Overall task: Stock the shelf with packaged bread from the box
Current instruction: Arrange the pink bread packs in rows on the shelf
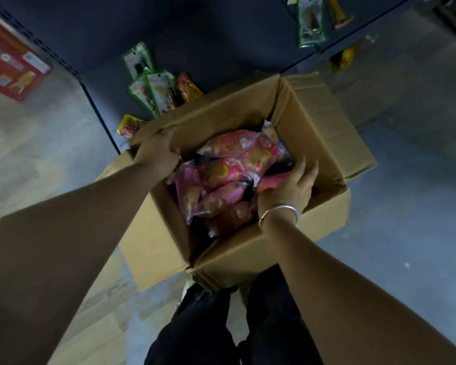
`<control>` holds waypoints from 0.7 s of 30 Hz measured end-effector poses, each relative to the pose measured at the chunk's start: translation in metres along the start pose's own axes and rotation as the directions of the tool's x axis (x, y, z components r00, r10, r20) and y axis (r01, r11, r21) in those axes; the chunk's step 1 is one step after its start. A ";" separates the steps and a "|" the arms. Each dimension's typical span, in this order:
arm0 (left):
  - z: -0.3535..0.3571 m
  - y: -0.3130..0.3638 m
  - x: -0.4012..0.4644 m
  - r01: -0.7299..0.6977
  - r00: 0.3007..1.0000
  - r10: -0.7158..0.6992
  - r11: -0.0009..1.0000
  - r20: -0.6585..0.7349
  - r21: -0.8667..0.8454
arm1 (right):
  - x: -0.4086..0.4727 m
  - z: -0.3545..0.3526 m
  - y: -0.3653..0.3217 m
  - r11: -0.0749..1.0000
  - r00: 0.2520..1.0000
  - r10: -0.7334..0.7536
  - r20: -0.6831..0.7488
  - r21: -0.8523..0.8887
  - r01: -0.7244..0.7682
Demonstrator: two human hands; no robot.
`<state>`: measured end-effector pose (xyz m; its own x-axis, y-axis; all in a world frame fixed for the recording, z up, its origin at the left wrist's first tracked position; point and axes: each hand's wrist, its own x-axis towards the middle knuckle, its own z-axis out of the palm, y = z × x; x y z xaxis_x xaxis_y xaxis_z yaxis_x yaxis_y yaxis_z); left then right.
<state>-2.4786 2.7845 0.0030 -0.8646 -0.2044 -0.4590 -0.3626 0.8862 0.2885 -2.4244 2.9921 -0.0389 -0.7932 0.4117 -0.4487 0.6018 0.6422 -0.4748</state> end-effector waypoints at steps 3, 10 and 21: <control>0.021 -0.013 -0.013 0.058 0.998 -0.059 0.994 -0.014 -0.091 | -0.005 -0.021 -0.025 0.943 0.945 -0.210 0.250 -0.202 0.263; 0.090 -0.029 -0.062 -0.372 0.797 0.094 0.855 0.597 0.361 | 0.012 0.034 -0.063 0.712 0.679 -0.328 0.657 -0.301 0.634; 0.111 -0.054 -0.056 -0.459 0.818 0.300 0.855 0.491 0.242 | 0.030 0.127 -0.106 0.256 0.466 -0.433 0.772 -0.390 0.884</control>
<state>-2.3715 2.7942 -0.0801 -0.6452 0.3027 -0.7015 0.1711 0.9521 0.2536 -2.4998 2.8542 -0.0987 -0.5584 -0.5853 -0.5879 -0.5836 0.7808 -0.2230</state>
